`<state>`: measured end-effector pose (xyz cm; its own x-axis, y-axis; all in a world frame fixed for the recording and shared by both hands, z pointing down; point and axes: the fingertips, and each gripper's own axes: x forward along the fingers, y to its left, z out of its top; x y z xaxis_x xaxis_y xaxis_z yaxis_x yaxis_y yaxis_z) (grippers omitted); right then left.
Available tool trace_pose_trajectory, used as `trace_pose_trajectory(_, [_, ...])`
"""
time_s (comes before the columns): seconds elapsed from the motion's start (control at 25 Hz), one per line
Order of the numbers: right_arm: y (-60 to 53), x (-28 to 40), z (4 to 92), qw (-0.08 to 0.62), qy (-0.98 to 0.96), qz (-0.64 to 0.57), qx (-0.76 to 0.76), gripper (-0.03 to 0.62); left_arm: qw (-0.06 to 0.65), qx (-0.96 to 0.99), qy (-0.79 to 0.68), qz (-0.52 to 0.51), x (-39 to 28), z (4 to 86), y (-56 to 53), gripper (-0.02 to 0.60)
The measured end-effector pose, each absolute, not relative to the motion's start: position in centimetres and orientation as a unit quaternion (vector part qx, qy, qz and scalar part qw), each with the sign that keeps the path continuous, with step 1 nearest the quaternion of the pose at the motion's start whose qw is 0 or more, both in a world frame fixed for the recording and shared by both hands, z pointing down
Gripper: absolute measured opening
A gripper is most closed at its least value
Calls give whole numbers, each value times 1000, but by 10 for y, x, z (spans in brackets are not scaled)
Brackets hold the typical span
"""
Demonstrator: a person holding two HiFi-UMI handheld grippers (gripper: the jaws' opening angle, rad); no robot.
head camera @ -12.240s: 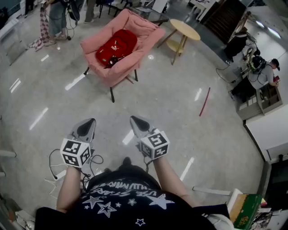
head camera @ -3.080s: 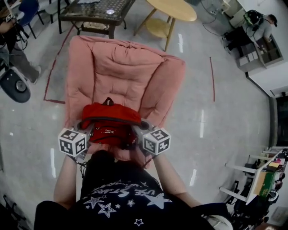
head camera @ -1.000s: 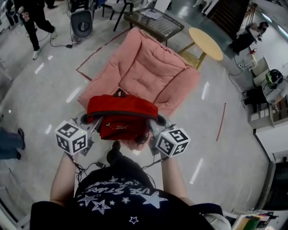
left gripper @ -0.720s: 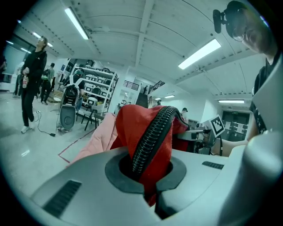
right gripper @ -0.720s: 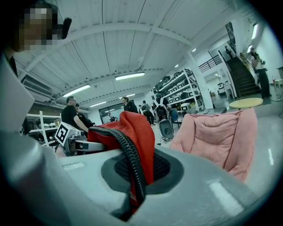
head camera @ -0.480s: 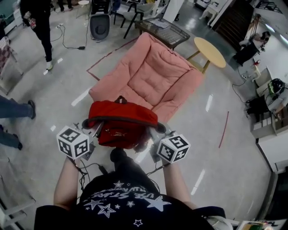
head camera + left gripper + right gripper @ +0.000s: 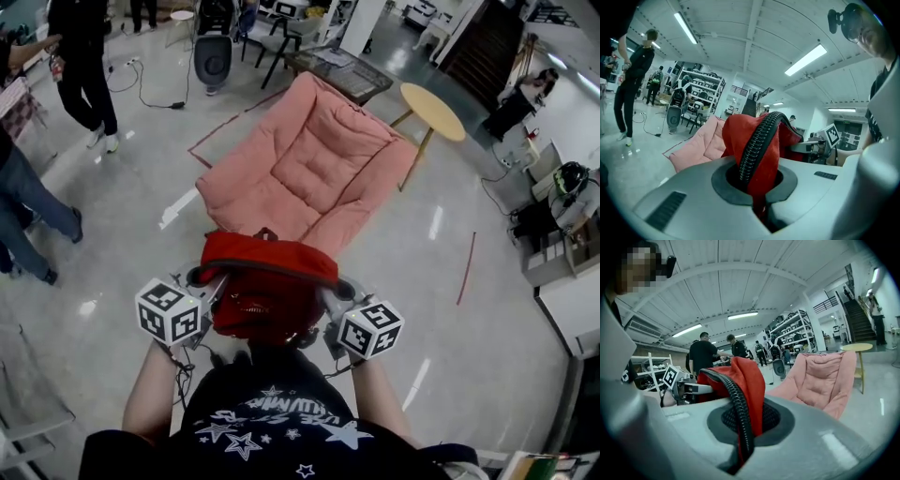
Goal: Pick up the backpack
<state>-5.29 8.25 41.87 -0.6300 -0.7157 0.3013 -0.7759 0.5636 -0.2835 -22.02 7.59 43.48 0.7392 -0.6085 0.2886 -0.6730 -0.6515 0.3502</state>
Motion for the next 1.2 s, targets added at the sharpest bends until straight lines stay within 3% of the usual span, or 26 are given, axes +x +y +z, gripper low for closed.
trace_pose_trajectory(0.36, [92,-15,441,68,-867,203,449,9,226,914,-329,78,-182,458,75,8])
trace_pose_trajectory(0.84, [152,90,420,48,-883,189,426,9,208,905,-365,73,-80,429,134,8])
trace_pose_trajectory(1.2, [216,162,424,55,-887,196,415,9,234,897,-367,81,-7,441,209,8])
